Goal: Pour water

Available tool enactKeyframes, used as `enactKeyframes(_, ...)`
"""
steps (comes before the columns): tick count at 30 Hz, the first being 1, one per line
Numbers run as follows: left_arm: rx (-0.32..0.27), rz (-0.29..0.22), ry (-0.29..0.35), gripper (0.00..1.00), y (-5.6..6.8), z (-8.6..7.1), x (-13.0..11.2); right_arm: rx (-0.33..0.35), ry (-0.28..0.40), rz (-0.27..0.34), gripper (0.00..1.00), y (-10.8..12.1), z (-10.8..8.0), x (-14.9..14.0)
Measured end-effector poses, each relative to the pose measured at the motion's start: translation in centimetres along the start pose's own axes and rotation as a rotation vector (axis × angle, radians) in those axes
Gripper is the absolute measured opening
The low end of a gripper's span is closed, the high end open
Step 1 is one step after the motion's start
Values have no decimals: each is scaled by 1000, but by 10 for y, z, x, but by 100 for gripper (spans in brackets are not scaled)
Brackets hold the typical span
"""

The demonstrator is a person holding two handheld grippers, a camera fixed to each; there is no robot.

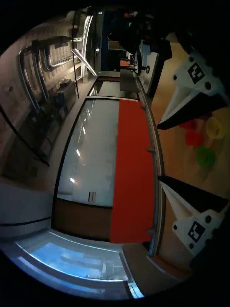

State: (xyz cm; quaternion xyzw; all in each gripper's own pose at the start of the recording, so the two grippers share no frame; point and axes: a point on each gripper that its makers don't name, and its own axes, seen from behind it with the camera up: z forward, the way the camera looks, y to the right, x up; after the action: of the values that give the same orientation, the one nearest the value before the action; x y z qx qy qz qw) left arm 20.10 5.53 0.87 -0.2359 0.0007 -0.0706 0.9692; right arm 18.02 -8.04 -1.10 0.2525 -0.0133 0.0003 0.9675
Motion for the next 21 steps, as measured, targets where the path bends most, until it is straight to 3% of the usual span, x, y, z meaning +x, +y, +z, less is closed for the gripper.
enactKeyframes(6,-57,7,-9,88,10,0,-2,43,-40,-11,99,-7,5,-7)
enactKeyframes(21,-137,87,-136,88,21,3,-44,121,-188,-78,99,-22,6,-45)
